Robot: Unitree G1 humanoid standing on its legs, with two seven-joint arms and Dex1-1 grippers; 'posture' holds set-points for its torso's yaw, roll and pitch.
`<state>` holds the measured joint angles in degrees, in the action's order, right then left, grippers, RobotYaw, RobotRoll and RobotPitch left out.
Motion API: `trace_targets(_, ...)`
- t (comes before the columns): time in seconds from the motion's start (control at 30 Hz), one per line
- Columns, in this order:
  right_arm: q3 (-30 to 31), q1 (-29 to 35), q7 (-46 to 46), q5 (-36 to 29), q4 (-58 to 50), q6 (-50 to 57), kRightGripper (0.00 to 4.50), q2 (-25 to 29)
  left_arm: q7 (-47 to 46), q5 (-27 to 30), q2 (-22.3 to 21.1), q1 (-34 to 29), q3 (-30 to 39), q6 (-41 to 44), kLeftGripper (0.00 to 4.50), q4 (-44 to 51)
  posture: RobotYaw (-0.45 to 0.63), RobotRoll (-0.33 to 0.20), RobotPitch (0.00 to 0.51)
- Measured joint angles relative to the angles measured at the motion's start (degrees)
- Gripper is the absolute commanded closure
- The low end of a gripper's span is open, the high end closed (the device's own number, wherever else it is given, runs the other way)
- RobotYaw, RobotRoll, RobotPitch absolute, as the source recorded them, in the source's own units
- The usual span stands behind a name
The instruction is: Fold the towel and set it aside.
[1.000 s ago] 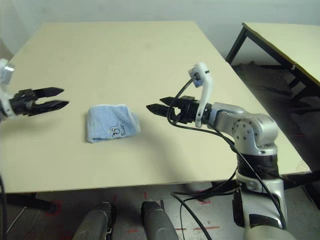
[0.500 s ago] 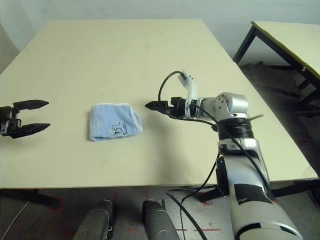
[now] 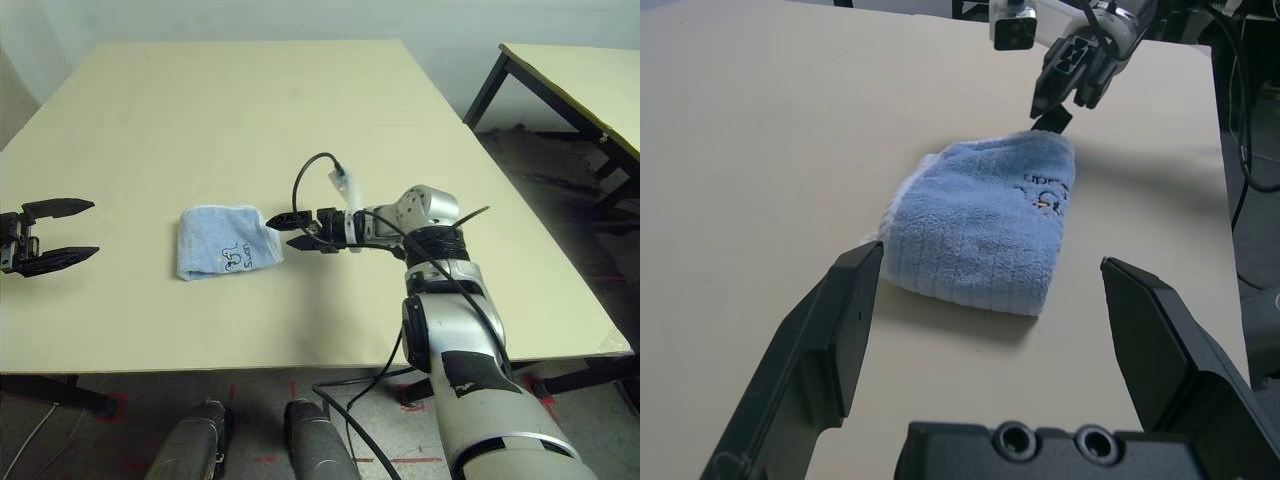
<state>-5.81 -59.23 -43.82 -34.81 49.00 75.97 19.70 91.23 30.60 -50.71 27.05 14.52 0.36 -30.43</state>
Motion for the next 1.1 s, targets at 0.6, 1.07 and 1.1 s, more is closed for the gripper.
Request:
trace_targets(0.6,-2.12,-1.27,6.48,6.86,5.7,-13.23,0.0,-6.66,0.04,-0.37,0.93,1.59,-0.09,0.21,0.04,0.56,0.08,0.0,0.125)
trace_targets(1.07,-4.32,-1.26,5.76,7.1,5.06,-11.05,2.94,-10.08,-0.4,-2.07,1.66,3.72,-1.17,0.4,0.0,-1.05,0.06,0.0,0.137)
trace_targets(1.1,-4.54,-1.26,5.99,7.1,5.06,-11.32,3.28,-10.08,-0.36,-2.14,1.78,3.81,-1.3,0.4,0.0,-1.05,0.06,0.0,0.136)
